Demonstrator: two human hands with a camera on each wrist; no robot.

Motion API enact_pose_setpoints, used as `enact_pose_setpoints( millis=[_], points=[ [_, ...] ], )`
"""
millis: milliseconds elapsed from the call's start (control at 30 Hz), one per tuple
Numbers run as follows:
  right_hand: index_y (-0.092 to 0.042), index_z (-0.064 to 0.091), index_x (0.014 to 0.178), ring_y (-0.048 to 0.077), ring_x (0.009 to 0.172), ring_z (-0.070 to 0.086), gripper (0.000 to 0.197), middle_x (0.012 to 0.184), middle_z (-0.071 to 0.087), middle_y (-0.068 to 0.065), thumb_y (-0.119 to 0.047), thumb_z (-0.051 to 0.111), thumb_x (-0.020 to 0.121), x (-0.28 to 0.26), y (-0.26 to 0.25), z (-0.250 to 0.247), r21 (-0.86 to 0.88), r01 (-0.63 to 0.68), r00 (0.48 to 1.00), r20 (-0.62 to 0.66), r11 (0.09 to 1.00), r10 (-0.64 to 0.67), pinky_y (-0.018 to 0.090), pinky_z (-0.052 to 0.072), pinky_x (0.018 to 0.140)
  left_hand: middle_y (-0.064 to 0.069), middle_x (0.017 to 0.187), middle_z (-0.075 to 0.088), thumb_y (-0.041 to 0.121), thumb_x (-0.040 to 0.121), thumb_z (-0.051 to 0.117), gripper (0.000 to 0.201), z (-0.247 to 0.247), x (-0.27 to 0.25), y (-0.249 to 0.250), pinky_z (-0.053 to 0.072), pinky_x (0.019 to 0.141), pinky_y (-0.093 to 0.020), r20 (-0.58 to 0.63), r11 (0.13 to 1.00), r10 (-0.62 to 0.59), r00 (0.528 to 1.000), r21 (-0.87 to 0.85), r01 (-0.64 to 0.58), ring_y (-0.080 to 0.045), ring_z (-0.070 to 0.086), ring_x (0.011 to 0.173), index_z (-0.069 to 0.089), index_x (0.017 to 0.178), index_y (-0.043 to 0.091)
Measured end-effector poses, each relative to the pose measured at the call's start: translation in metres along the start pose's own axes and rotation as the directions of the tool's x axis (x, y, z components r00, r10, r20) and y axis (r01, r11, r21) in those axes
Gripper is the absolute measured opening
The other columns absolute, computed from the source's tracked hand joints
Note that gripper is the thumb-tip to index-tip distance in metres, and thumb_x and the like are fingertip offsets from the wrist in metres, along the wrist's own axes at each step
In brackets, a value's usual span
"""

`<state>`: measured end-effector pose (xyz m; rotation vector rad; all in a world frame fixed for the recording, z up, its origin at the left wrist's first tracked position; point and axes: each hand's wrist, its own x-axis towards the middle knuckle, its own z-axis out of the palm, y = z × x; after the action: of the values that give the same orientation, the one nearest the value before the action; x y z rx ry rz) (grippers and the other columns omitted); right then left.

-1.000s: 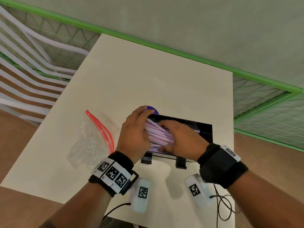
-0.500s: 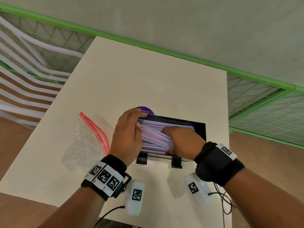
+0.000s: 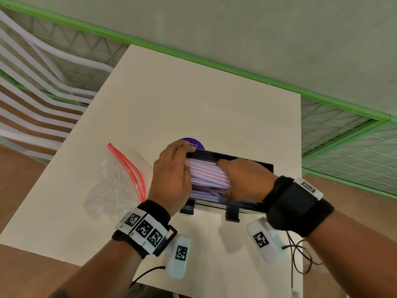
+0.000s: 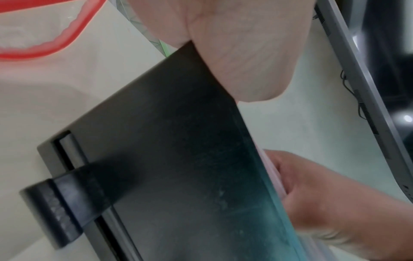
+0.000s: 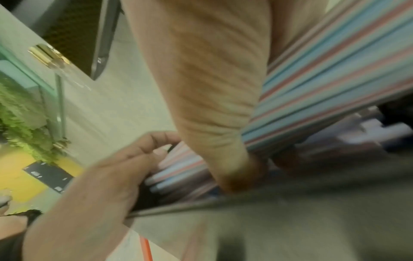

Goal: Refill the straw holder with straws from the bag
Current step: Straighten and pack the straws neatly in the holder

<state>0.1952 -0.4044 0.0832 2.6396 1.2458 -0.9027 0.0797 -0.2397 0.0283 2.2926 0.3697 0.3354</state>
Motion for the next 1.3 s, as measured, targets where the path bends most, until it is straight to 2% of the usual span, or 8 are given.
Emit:
enact_pose_setpoints(
  millis=[133, 333, 533, 700, 900, 1033, 1167, 1300],
  points=[
    [-0.019, 0.047, 0.126, 0.026, 0.088, 0.065, 0.046, 0.104, 0.066, 0.004, -0.030, 0.067, 0.085, -0.001, -0.003, -0.007, -0.136, -0.038, 0.996, -0.085, 0.990, 0.026, 0.032, 0.048, 0.066, 0.002, 0.143, 0.050, 0.013, 0.098, 0.038, 0.039, 0.001, 0.000, -0.001, 0.045, 0.103, -0.043, -0.003, 1.000, -0.012, 1.000, -0.008, 0.012, -0.017, 0.051, 0.126, 0.055, 0.131, 0.022],
    [-0.028, 0.052, 0.127, 0.015, 0.095, 0.062, 0.060, 0.114, 0.068, -0.006, -0.041, 0.081, 0.076, 0.000, -0.004, 0.011, 0.167, 0.031, 0.991, -0.136, 0.986, -0.008, 0.029, 0.052, 0.082, 0.002, 0.142, 0.051, 0.011, 0.096, 0.037, 0.041, 0.000, 0.000, -0.002, 0.047, 0.103, -0.044, -0.001, 0.999, -0.001, 1.000, -0.045, 0.001, -0.016, 0.051, 0.127, 0.055, 0.131, 0.020],
    [-0.028, 0.064, 0.117, 0.011, 0.094, 0.062, 0.053, 0.107, 0.067, -0.010, -0.055, 0.079, 0.073, -0.007, 0.001, 0.018, 0.235, -0.010, 0.993, -0.111, 0.972, 0.037, 0.031, 0.055, 0.084, 0.002, 0.140, 0.052, 0.019, 0.103, 0.034, 0.034, 0.002, 0.000, -0.003, 0.048, 0.101, -0.048, -0.021, 0.998, -0.003, 1.000, -0.060, 0.002, -0.017, 0.051, 0.126, 0.055, 0.129, 0.020],
    [-0.027, 0.063, 0.115, 0.016, 0.097, 0.065, 0.038, 0.110, 0.068, -0.006, -0.050, 0.070, 0.086, -0.019, -0.001, 0.017, 0.135, -0.048, 0.950, -0.299, 0.990, 0.087, 0.030, 0.052, 0.085, 0.003, 0.140, 0.052, 0.020, 0.103, 0.033, 0.033, 0.003, 0.000, -0.002, 0.048, 0.102, -0.048, -0.026, 0.998, -0.003, 1.000, -0.067, 0.001, -0.017, 0.051, 0.125, 0.055, 0.128, 0.020],
    [-0.027, 0.050, 0.140, 0.019, 0.118, 0.061, 0.065, 0.137, 0.058, -0.004, -0.048, 0.073, 0.083, -0.021, 0.002, 0.025, 0.147, -0.136, 0.986, -0.076, 0.980, 0.148, 0.036, 0.052, 0.100, 0.004, 0.137, 0.053, 0.019, 0.103, 0.034, 0.032, 0.004, -0.001, -0.001, 0.047, 0.102, -0.050, -0.040, 0.996, -0.008, 0.999, -0.089, 0.004, -0.016, 0.052, 0.123, 0.054, 0.127, 0.020],
    [-0.027, 0.051, 0.139, 0.019, 0.116, 0.060, 0.066, 0.133, 0.059, -0.005, -0.051, 0.072, 0.082, -0.024, 0.002, 0.021, 0.166, -0.141, 0.967, -0.188, 0.976, 0.172, 0.035, 0.050, 0.098, 0.004, 0.136, 0.054, 0.019, 0.104, 0.034, 0.031, 0.003, -0.001, -0.001, 0.048, 0.101, -0.050, -0.048, 0.996, -0.005, 0.999, -0.092, 0.000, -0.016, 0.052, 0.123, 0.055, 0.126, 0.020],
    [-0.025, 0.046, 0.146, 0.021, 0.127, 0.055, 0.072, 0.143, 0.053, -0.003, -0.054, 0.068, 0.084, -0.023, 0.000, 0.028, 0.192, -0.140, 0.981, -0.107, 0.971, 0.163, 0.040, 0.046, 0.107, 0.003, 0.136, 0.054, 0.021, 0.104, 0.033, 0.031, 0.005, -0.001, -0.001, 0.048, 0.100, -0.051, -0.053, 0.995, -0.006, 0.999, -0.099, 0.001, -0.018, 0.052, 0.123, 0.054, 0.127, 0.020],
    [-0.025, 0.055, 0.140, 0.022, 0.117, 0.062, 0.056, 0.132, 0.060, -0.001, -0.027, 0.072, 0.086, -0.023, 0.008, 0.022, 0.240, -0.119, 0.970, -0.177, 0.963, 0.164, 0.039, 0.049, 0.101, 0.003, 0.135, 0.054, 0.020, 0.105, 0.032, 0.032, 0.004, 0.000, -0.002, 0.047, 0.102, -0.051, -0.056, 0.992, -0.005, 0.998, -0.125, -0.002, -0.017, 0.052, 0.123, 0.054, 0.128, 0.020]
  ],
)
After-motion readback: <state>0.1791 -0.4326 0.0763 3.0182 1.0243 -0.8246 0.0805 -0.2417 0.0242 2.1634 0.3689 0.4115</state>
